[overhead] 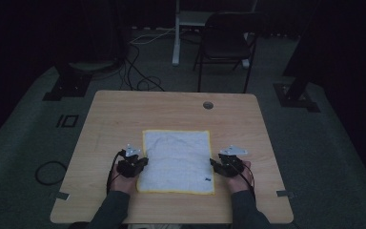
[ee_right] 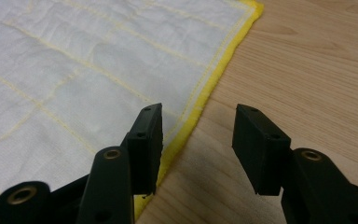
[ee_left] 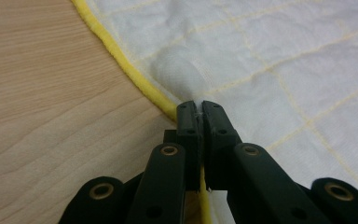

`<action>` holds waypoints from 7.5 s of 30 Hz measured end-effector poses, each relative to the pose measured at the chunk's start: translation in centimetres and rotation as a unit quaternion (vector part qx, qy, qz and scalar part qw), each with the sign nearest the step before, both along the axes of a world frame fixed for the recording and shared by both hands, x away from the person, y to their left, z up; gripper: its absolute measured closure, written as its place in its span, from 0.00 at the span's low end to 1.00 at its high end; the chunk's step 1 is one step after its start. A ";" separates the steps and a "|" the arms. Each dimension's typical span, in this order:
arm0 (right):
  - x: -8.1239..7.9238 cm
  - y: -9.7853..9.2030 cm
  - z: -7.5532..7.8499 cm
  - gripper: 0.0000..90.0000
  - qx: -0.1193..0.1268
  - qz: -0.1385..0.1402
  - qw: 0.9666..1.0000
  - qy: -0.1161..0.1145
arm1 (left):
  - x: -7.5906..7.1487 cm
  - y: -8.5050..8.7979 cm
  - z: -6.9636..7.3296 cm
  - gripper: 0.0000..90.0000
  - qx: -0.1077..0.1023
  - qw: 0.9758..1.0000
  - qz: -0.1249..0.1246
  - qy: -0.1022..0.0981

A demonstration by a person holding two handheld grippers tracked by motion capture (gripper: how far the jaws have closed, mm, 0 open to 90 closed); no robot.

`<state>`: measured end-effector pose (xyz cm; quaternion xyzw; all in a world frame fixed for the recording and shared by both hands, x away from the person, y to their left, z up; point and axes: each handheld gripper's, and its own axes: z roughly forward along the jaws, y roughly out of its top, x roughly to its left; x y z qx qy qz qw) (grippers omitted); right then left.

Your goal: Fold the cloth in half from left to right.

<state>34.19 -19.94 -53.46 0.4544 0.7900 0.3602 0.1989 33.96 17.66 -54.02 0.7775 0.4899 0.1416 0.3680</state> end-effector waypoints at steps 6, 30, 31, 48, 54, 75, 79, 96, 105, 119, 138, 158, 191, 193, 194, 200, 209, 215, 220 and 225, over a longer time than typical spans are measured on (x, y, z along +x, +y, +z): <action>0.1 -0.1 0.0 0.58 0.003 -0.001 1.000 0.002 | -0.1 -0.2 0.4 0.97 0.000 1.000 0.000 -0.012; 0.1 -0.4 -0.1 0.59 0.004 -0.004 1.000 0.004 | -0.5 -2.4 4.3 0.97 -0.025 0.996 -0.048 -0.071; 0.1 -0.4 -0.1 0.59 0.004 -0.004 1.000 0.004 | -0.5 -2.6 4.4 0.97 -0.026 0.996 -0.051 -0.073; 0.2 -0.5 0.0 0.59 0.005 -0.005 1.000 0.003 | -0.2 -5.8 5.6 0.97 -0.028 0.991 -0.094 -0.087; 0.2 -0.5 0.0 0.59 0.005 -0.005 1.000 0.002 | -0.1 -6.8 5.8 0.97 -0.028 0.990 -0.107 -0.088; 0.2 -0.8 0.1 0.58 0.008 -0.010 1.000 0.002 | 0.2 -9.9 6.4 0.97 -0.034 0.985 -0.143 -0.094; 0.2 -1.0 0.0 0.58 0.008 -0.014 1.000 0.002 | 0.3 -10.6 6.4 0.97 -0.034 0.983 -0.153 -0.097; 0.2 -1.9 0.2 0.59 0.012 -0.041 0.999 -0.006 | 1.0 -13.3 6.2 0.97 -0.037 0.978 -0.183 -0.096; 0.1 -2.4 0.3 0.59 0.016 -0.057 0.998 -0.015 | 1.3 -15.3 5.4 0.97 -0.034 0.975 -0.200 -0.085; 0.1 -2.5 0.3 0.59 0.018 -0.063 0.998 -0.016 | 2.2 -17.9 3.8 0.97 -0.018 0.973 -0.220 -0.060; 0.1 -1.7 0.5 0.59 0.017 -0.050 0.998 -0.019 | 0.7 -14.0 5.5 0.83 -0.038 0.978 -0.190 -0.078; 0.8 1.5 2.2 0.57 0.004 0.039 0.999 -0.033 | -3.6 -12.8 1.0 0.83 -0.009 0.977 -0.209 -0.035; 5.1 8.1 1.9 0.56 -0.076 0.164 0.983 -0.027 | -4.9 -10.5 -0.1 0.82 -0.003 0.980 -0.195 -0.033; 5.2 8.6 1.5 0.56 -0.088 0.167 0.982 -0.028 | -4.9 -10.5 -0.1 0.82 -0.004 0.980 -0.195 -0.033; 5.2 8.8 1.3 0.57 -0.093 0.166 0.981 -0.029 | -4.9 -10.5 -0.1 0.82 -0.004 0.980 -0.195 -0.033; 5.5 8.8 1.4 0.86 -0.095 0.161 0.982 -0.041 | -4.9 -10.5 -0.1 0.82 -0.004 0.980 -0.195 -0.033; 6.0 7.6 2.2 0.97 -0.071 0.144 0.986 -0.047 | -4.8 -10.5 -0.2 0.82 -0.005 0.980 -0.195 -0.032; 6.4 6.6 2.9 0.97 -0.057 0.129 0.989 -0.054 | -4.8 -10.6 -0.3 0.82 -0.007 0.981 -0.194 -0.032; 6.9 5.6 3.3 0.97 -0.055 0.112 0.990 -0.059 | -4.8 -10.6 -0.2 0.82 -0.005 0.980 -0.194 -0.032; 7.4 4.3 3.5 0.96 -0.058 0.091 0.992 -0.060 | -4.8 -10.6 -0.2 0.82 -0.004 0.980 -0.196 -0.032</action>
